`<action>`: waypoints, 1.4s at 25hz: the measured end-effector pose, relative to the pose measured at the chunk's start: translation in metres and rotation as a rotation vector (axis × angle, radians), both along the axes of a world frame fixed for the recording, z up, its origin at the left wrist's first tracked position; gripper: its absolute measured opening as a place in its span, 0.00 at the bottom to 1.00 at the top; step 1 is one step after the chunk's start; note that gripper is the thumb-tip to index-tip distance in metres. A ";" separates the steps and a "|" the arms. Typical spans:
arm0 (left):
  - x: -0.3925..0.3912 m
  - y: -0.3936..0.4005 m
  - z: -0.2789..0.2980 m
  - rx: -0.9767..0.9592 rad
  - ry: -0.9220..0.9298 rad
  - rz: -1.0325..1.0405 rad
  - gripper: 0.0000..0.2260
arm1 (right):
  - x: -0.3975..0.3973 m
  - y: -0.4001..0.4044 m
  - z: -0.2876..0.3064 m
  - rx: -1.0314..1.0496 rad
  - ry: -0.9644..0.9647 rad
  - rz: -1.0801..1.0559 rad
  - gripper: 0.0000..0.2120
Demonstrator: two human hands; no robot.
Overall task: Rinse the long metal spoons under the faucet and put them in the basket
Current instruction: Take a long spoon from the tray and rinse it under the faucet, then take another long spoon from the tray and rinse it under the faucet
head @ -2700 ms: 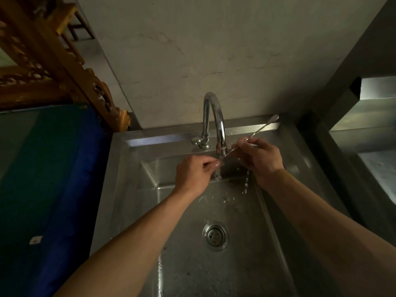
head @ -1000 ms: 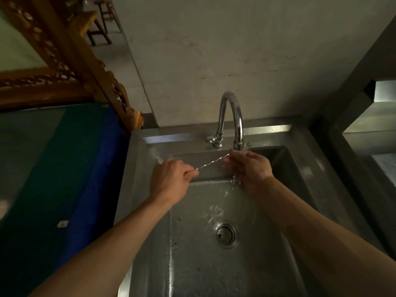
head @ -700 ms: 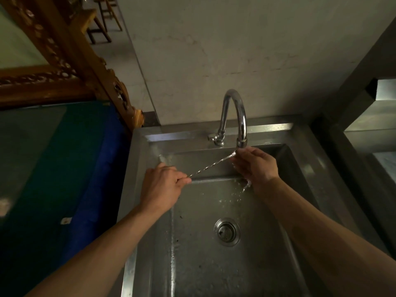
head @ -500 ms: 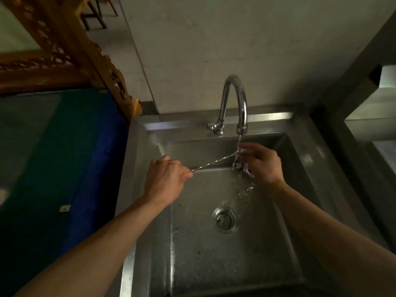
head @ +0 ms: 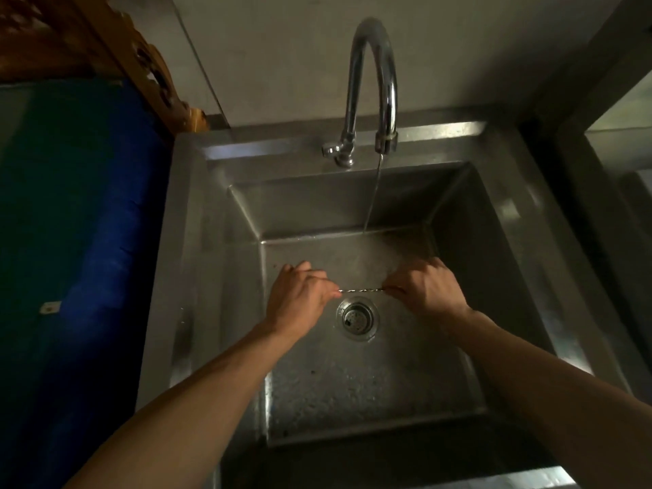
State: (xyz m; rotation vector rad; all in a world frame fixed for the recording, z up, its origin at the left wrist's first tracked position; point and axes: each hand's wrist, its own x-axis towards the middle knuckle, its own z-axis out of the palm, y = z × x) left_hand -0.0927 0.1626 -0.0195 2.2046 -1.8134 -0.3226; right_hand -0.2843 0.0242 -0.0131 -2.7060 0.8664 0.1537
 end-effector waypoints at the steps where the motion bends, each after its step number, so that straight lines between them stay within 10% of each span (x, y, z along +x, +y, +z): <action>1: -0.004 0.001 -0.015 0.049 -0.010 -0.010 0.07 | -0.002 0.001 -0.015 0.005 0.043 0.023 0.11; 10: -0.053 0.044 -0.168 0.554 -0.113 -0.143 0.07 | -0.021 0.051 -0.181 0.236 0.370 0.171 0.09; 21: -0.069 0.050 -0.220 0.600 -0.120 -0.203 0.10 | -0.043 0.066 -0.239 0.139 0.404 0.319 0.07; 27: -0.068 0.046 -0.182 0.485 -0.084 -0.121 0.07 | -0.045 0.056 -0.196 0.175 0.229 0.047 0.15; 35: -0.057 -0.037 0.002 -0.090 -0.109 -0.046 0.09 | -0.055 0.004 0.005 -0.093 -0.121 -0.228 0.13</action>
